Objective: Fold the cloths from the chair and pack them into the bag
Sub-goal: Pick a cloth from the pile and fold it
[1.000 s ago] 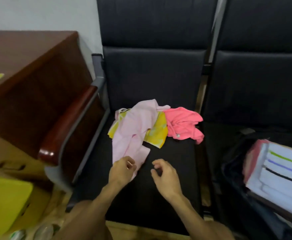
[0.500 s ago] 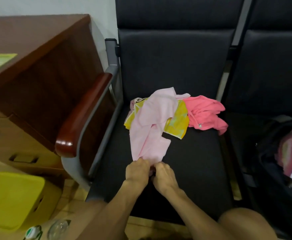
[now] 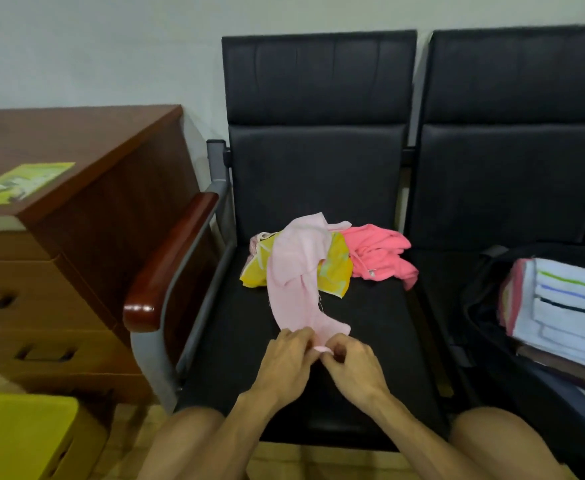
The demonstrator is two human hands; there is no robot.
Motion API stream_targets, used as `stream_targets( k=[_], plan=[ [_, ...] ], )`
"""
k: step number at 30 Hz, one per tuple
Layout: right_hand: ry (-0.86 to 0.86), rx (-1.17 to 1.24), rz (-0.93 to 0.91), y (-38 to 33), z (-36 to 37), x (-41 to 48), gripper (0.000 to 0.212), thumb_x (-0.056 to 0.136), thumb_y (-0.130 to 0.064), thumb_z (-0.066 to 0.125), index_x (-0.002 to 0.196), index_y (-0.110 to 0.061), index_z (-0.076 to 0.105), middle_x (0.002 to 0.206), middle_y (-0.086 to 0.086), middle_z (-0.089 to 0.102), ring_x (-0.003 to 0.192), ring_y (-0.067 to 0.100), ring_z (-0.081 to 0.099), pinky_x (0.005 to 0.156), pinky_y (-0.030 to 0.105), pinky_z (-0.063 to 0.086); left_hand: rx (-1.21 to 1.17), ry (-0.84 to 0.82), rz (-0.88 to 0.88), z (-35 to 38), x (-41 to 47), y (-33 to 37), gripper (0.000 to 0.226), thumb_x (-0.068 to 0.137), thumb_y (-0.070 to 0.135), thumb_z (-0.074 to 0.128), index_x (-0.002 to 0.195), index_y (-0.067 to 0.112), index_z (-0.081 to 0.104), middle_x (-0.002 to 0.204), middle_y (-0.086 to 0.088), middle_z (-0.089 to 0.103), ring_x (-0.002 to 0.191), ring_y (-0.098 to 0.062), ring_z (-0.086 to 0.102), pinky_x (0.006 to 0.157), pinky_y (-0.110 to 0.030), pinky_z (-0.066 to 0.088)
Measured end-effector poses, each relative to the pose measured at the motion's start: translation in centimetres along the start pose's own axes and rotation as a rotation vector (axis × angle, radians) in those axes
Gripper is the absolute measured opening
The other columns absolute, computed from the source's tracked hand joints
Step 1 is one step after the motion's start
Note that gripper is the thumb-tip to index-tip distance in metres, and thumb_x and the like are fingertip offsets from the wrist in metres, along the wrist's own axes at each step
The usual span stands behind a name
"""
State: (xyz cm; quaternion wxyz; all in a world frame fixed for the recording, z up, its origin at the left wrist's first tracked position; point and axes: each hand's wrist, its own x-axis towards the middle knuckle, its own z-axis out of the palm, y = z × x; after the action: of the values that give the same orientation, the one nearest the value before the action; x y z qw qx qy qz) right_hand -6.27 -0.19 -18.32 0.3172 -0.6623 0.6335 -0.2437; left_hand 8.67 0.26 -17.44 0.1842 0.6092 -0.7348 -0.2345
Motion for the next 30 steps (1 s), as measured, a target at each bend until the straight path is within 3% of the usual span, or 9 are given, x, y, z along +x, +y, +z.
stream_targets(
  k=[6, 9, 11, 14, 17, 21, 23, 28, 30],
  plan=[
    [0.175, 0.098, 0.024, -0.5, -3.4, -3.9, 0.014, 0.09, -0.026, 0.063, 0.076, -0.025, 0.061, 0.088, -0.006, 0.056, 0.076, 0.004, 0.055, 0.057, 0.016, 0.035, -0.088, 0.054, 0.142, -2.0, -3.2, 5.2, 0.014, 0.102, 0.032, 0.047, 0.102, 0.025, 0.059, 0.089, 0.019, 0.05, 0.092, -0.006, 0.05, 0.085, -0.031, 0.045],
    [0.222, 0.162, -0.007, -2.0, -5.8, -5.0, 0.015, 0.089, -0.028, 0.064, 0.076, -0.022, 0.059, 0.088, -0.003, 0.056, 0.077, 0.006, 0.056, 0.065, 0.022, 0.046, -0.123, 0.126, 0.2, -4.8, -2.7, 8.3, 0.01, 0.101, 0.023, 0.049, 0.1, 0.025, 0.059, 0.084, 0.016, 0.056, 0.081, 0.001, 0.052, 0.07, -0.02, 0.039],
    [0.233, 0.228, -0.038, -3.8, -8.0, -5.3, 0.014, 0.085, -0.035, 0.069, 0.089, -0.023, 0.062, 0.094, -0.005, 0.06, 0.084, 0.009, 0.06, 0.078, 0.034, 0.053, -0.161, 0.2, 0.236, -7.3, -1.7, 10.6, 0.011, 0.099, 0.015, 0.05, 0.099, 0.021, 0.058, 0.079, 0.014, 0.057, 0.072, 0.003, 0.053, 0.063, -0.015, 0.036],
    [0.209, 0.284, -0.114, -7.2, -11.9, -6.0, 0.048, 0.079, -0.047, 0.076, 0.117, -0.026, 0.056, 0.109, -0.011, 0.063, 0.1, 0.011, 0.062, 0.088, 0.033, 0.053, -0.194, 0.376, 0.318, -12.1, -1.2, 15.1, 0.013, 0.096, 0.008, 0.051, 0.096, 0.017, 0.06, 0.078, 0.013, 0.059, 0.072, 0.0, 0.056, 0.061, -0.013, 0.041],
    [0.285, 0.138, -0.214, -10.8, -15.6, -7.0, 0.05, 0.08, -0.042, 0.076, 0.118, -0.028, 0.045, 0.104, -0.012, 0.054, 0.096, 0.01, 0.057, 0.08, 0.026, 0.049, -0.245, 0.521, 0.434, -17.1, -1.6, 19.3, 0.016, 0.096, 0.007, 0.053, 0.095, 0.021, 0.061, 0.082, 0.01, 0.063, 0.07, -0.006, 0.06, 0.064, -0.015, 0.048],
    [0.409, -0.025, -0.316, -15.2, -20.9, -8.9, 0.027, 0.091, -0.022, 0.061, 0.112, -0.022, 0.045, 0.099, -0.004, 0.058, 0.082, 0.016, 0.059, 0.059, 0.023, 0.044, -0.26, 0.705, 0.513, -24.2, -3.4, 24.5, 0.011, 0.1, 0.013, 0.053, 0.099, 0.023, 0.057, 0.087, 0.014, 0.061, 0.075, -0.003, 0.062, 0.065, -0.011, 0.051],
    [0.476, -0.078, -0.364, -17.2, -24.0, -10.2, 0.02, 0.094, -0.015, 0.055, 0.112, -0.019, 0.047, 0.095, -0.004, 0.058, 0.075, 0.017, 0.057, 0.056, 0.025, 0.042, -0.303, 0.798, 0.534, -27.6, -4.7, 26.8, 0.007, 0.1, 0.014, 0.053, 0.101, 0.02, 0.057, 0.088, 0.012, 0.061, 0.078, -0.005, 0.063, 0.068, -0.014, 0.053],
    [0.566, 0.112, -0.419, -21.0, -31.8, -14.2, 0.007, 0.094, -0.011, 0.057, 0.094, -0.013, 0.063, 0.082, -0.004, 0.064, 0.064, 0.009, 0.06, 0.045, 0.014, 0.04, -0.406, 0.934, 0.534, -32.9, -8.8, 29.4, 0.008, 0.098, 0.012, 0.054, 0.098, 0.017, 0.059, 0.095, 0.001, 0.064, 0.081, -0.019, 0.067, 0.069, -0.022, 0.054],
    [0.584, 0.236, -0.464, -22.5, -34.7, -16.0, 0.008, 0.091, -0.009, 0.062, 0.09, -0.012, 0.069, 0.078, 0.0, 0.068, 0.059, 0.012, 0.061, 0.047, 0.015, 0.043, -0.384, 0.942, 0.514, -33.8, -10.1, 29.6, 0.008, 0.097, 0.012, 0.055, 0.096, 0.017, 0.061, 0.093, 0.002, 0.064, 0.078, -0.015, 0.065, 0.066, -0.016, 0.05]
  ],
)
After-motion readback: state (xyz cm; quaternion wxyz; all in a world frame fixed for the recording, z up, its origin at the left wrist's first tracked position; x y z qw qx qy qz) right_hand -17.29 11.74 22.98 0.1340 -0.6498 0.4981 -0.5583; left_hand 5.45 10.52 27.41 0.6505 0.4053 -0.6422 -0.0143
